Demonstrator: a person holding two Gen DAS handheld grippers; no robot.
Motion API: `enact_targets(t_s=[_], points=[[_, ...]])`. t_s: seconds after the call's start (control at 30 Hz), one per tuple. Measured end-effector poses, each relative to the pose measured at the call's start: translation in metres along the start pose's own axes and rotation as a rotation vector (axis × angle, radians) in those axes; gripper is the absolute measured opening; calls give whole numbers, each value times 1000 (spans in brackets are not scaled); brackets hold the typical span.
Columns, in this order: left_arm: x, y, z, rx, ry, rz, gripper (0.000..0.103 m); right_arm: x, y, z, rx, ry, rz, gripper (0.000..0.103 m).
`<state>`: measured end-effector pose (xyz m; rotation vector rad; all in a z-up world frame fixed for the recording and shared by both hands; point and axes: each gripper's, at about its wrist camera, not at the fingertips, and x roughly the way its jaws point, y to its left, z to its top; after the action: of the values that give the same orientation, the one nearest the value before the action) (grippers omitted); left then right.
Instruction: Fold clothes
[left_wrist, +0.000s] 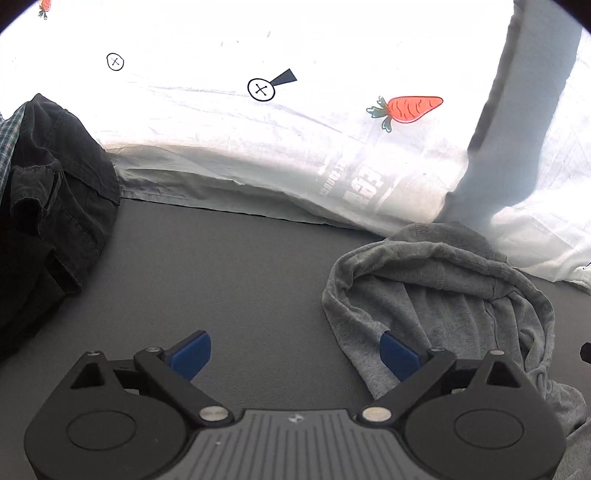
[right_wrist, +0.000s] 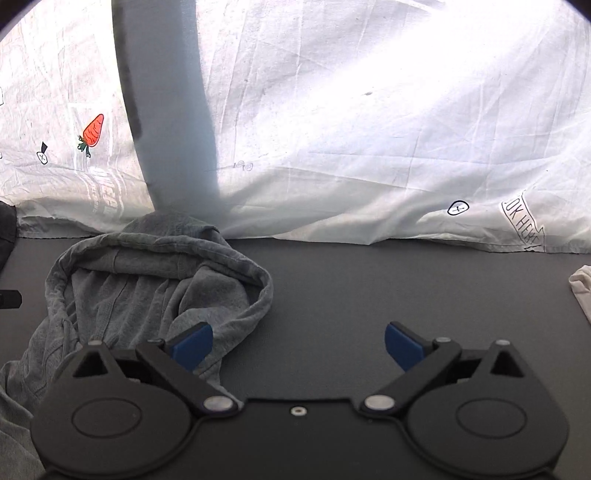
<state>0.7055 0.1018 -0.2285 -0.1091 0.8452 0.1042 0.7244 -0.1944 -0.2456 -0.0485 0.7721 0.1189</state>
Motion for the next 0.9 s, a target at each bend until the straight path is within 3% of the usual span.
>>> enact_targets(t_s=[0.13, 0.27, 0.37, 0.47, 0.53, 0.63, 0.77, 0.9], points=[[31, -14, 15, 99, -3, -54, 98, 38, 7, 17, -50, 13, -40, 101], [60, -24, 24, 169, -2, -7, 98, 65, 12, 28, -93, 19, -56, 101], [75, -25, 29, 168, -4, 27, 98, 82, 18, 32, -153, 40, -101, 101], [81, -16, 36, 90, -19, 39, 98, 88, 21, 35, -193, 37, -135, 101], [79, -7, 40, 32, -46, 31, 99, 86, 22, 37, -210, -2, -187, 101], [66, -3, 47, 37, -90, 34, 99, 71, 25, 41, -219, -63, -200, 101], [28, -5, 51, 75, -189, 55, 99, 33, 29, 51, -189, -163, -211, 101], [-21, 2, 51, 30, -271, 41, 99, -17, 28, 53, -155, -251, -206, 101]])
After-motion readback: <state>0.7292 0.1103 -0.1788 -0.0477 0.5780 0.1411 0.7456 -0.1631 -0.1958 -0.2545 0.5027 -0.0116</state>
